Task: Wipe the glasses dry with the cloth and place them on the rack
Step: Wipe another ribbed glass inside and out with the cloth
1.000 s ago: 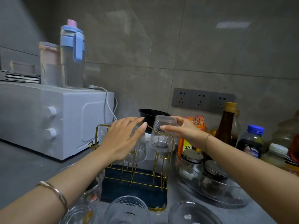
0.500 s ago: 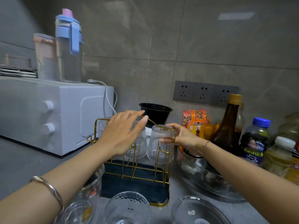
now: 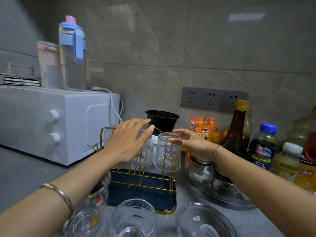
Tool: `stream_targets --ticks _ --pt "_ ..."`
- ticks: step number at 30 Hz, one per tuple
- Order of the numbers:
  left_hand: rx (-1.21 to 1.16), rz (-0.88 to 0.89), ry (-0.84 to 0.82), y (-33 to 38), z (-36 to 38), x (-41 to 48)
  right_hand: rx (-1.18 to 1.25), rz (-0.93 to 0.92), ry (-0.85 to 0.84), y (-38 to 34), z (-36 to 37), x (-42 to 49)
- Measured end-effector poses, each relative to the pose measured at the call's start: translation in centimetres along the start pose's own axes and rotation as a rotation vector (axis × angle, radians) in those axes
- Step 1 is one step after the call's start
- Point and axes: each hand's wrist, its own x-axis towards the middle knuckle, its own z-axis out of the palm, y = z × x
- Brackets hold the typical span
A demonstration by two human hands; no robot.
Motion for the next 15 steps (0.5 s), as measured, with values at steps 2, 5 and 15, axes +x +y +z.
stream_targets --ticks 2,5,15 --pt "0.027 -0.013 -0.044 0.0 -0.1 0.0 0.016 -0.016 0.057 -0.8 -0.4 -0.8" --pt "0.088 -0.037 -0.145 0.3 -0.8 0.0 0.018 -0.042 0.156 -2.3 -1.1 -2.8" --pt "-0.218 -0.016 -0.119 7.0 -3.3 -8.6 -0.052 -0.004 0.137 -5.6 -0.9 -15.4"
